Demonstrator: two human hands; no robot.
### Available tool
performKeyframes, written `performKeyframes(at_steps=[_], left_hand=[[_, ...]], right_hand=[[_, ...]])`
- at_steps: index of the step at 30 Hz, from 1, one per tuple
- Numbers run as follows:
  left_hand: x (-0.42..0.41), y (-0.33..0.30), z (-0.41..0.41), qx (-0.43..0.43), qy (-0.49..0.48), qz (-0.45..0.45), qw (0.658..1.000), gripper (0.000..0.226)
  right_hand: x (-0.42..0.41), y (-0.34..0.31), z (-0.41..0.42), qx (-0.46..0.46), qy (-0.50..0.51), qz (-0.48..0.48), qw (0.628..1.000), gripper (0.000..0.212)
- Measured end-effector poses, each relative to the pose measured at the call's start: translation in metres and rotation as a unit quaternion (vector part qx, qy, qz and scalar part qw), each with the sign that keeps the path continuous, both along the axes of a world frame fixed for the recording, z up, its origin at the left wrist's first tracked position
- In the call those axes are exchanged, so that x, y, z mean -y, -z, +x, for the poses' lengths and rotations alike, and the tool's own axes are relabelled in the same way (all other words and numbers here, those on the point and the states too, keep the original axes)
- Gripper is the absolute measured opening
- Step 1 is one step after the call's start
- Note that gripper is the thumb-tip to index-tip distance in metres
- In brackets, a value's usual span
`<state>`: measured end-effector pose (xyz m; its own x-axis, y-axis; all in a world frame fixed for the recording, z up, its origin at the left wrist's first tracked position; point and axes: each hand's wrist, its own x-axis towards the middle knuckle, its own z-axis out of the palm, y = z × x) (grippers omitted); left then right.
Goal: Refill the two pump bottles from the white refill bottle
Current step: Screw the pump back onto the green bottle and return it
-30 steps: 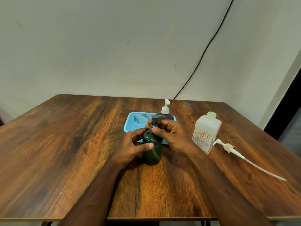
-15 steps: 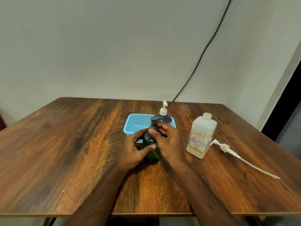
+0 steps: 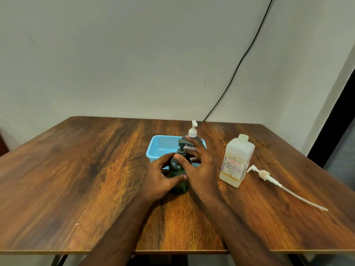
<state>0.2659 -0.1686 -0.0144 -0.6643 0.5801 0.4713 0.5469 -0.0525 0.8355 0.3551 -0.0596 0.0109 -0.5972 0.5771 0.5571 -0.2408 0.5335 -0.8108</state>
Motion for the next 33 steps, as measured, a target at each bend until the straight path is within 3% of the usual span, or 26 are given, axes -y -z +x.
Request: performKeyframes(at_steps=[5, 10, 16, 21, 27, 30, 33], left_hand=[[0.006, -0.005, -0.005, 0.042, 0.025, 0.021, 0.999, 0.063], [0.017, -0.049, -0.029, -0.014, 0.076, 0.047, 0.996, 0.062], [0.017, -0.080, -0.059, 0.069, 0.137, 0.047, 0.987, 0.093], [0.007, -0.068, -0.074, 0.125, 0.166, 0.058, 0.976, 0.088], [0.008, -0.055, -0.098, 0.128, 0.101, 0.064, 0.984, 0.076], [0.013, -0.045, -0.108, 0.085, 0.000, 0.052, 0.995, 0.043], [0.015, -0.033, -0.116, 0.011, -0.070, -0.031, 0.997, 0.026]], right_hand=[[-0.001, -0.007, 0.000, 0.016, -0.007, 0.011, 1.000, 0.063], [-0.012, -0.037, 0.000, 0.099, -0.108, 0.059, 0.987, 0.062], [-0.023, -0.066, -0.017, 0.147, -0.122, 0.106, 0.976, 0.068], [-0.030, -0.069, -0.038, 0.157, -0.101, 0.122, 0.975, 0.062], [-0.023, -0.056, -0.068, 0.148, -0.011, 0.107, 0.983, 0.066], [-0.017, -0.061, -0.078, 0.162, 0.016, 0.126, 0.979, 0.063], [-0.012, -0.065, -0.089, 0.191, 0.009, 0.140, 0.971, 0.066]])
